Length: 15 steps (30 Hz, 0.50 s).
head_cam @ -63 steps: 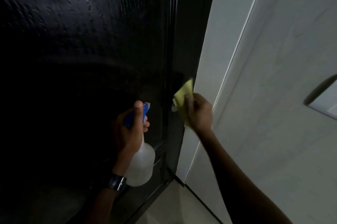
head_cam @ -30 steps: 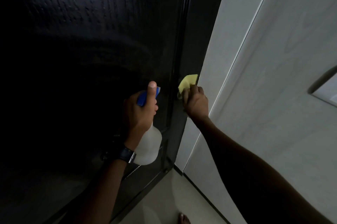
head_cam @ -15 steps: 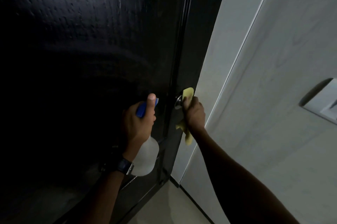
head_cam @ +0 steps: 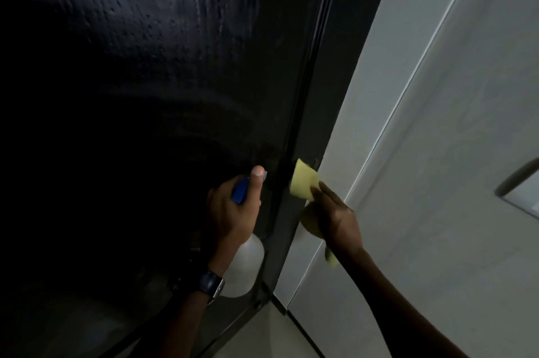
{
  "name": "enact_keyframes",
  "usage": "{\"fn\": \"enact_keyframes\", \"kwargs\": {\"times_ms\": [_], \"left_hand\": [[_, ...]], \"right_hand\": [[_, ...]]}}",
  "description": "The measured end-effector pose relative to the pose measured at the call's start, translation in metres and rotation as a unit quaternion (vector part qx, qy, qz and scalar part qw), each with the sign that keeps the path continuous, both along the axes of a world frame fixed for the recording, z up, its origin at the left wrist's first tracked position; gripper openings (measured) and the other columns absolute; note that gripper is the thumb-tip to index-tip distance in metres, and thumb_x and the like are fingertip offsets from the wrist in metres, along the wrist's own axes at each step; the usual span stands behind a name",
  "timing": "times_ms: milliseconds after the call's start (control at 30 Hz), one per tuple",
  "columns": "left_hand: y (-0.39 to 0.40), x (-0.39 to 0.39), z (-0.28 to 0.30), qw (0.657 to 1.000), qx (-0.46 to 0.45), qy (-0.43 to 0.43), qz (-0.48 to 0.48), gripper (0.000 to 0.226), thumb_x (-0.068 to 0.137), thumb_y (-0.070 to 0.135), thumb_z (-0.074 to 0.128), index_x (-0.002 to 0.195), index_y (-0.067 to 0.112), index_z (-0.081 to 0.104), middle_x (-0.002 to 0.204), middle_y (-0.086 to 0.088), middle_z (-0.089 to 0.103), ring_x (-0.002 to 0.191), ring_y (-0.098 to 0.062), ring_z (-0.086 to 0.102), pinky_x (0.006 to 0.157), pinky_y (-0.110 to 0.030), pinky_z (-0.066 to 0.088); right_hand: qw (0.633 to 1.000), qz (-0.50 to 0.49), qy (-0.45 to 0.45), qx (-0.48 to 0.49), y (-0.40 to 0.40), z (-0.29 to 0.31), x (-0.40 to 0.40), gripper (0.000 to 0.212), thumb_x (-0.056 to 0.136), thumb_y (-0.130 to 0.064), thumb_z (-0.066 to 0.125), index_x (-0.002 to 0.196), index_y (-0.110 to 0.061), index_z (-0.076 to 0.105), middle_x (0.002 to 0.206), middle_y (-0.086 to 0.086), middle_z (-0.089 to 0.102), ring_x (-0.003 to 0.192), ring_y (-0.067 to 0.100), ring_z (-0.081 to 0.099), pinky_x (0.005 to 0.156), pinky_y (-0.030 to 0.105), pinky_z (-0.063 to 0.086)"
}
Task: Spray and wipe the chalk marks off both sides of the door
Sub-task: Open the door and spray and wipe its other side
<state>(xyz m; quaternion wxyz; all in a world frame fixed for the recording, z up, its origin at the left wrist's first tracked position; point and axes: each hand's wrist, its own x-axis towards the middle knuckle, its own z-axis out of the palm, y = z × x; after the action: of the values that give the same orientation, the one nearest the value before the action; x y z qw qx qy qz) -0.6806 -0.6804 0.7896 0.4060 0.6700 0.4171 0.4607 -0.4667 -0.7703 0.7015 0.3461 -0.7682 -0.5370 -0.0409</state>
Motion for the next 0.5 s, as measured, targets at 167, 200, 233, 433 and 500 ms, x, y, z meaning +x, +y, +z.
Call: {"fn": "enact_keyframes", "kwargs": {"times_ms": [167, 200, 233, 433, 500], "left_hand": [[0.000, -0.002, 0.003, 1.000, -0.011, 0.017, -0.010, 0.098, 0.063, 0.104, 0.012, 0.068, 0.023, 0.067, 0.059, 0.003, 0.067, 0.062, -0.014, 0.068, 0.071, -0.046, 0.060], [0.000, -0.003, 0.003, 1.000, -0.014, 0.016, -0.011, 0.098, 0.063, 0.104, 0.013, 0.069, 0.023, 0.067, 0.059, 0.003, 0.067, 0.062, -0.013, 0.068, 0.071, -0.046, 0.060], [0.000, -0.003, 0.002, 1.000, -0.017, 0.013, -0.012, 0.097, 0.063, 0.104, 0.015, 0.069, 0.024, 0.068, 0.059, 0.003, 0.067, 0.060, -0.012, 0.068, 0.070, -0.045, 0.061], [0.000, -0.003, 0.000, 1.000, -0.017, 0.002, -0.014, 0.094, 0.065, 0.103, 0.017, 0.066, 0.023, 0.066, 0.057, 0.004, 0.067, 0.055, -0.007, 0.066, 0.064, -0.036, 0.059], [0.000, -0.002, 0.000, 1.000, -0.020, 0.006, -0.010, 0.093, 0.065, 0.103, 0.016, 0.062, 0.023, 0.064, 0.056, 0.004, 0.067, 0.055, -0.008, 0.067, 0.066, -0.037, 0.059]], "right_hand": [[0.989, -0.091, 0.022, 0.116, -0.018, 0.025, 0.003, 0.031, 0.106, -0.034, 0.043, 0.108, -0.014, 0.066, 0.074, 0.010, 0.067, 0.075, 0.035, 0.068, 0.072, 0.034, 0.054], [0.987, -0.097, 0.023, 0.129, -0.010, 0.032, 0.008, 0.036, 0.106, -0.036, 0.042, 0.100, -0.009, 0.066, 0.078, 0.018, 0.067, 0.091, 0.044, 0.066, 0.082, 0.035, 0.051], [0.986, -0.101, 0.020, 0.130, 0.001, 0.041, 0.013, 0.041, 0.106, -0.040, 0.041, 0.097, -0.007, 0.065, 0.085, 0.023, 0.068, 0.109, 0.047, 0.062, 0.090, 0.036, 0.048], [0.998, -0.031, -0.011, 0.048, 0.070, 0.021, -0.008, 0.036, 0.101, -0.024, 0.054, 0.131, -0.005, 0.056, 0.116, 0.021, 0.065, 0.102, 0.037, 0.063, 0.084, 0.046, 0.055], [0.996, -0.047, -0.064, 0.038, 0.067, -0.003, -0.010, 0.040, 0.094, -0.016, 0.062, 0.130, 0.000, 0.056, 0.126, 0.024, 0.063, 0.117, 0.041, 0.059, 0.095, 0.055, 0.052]]}}
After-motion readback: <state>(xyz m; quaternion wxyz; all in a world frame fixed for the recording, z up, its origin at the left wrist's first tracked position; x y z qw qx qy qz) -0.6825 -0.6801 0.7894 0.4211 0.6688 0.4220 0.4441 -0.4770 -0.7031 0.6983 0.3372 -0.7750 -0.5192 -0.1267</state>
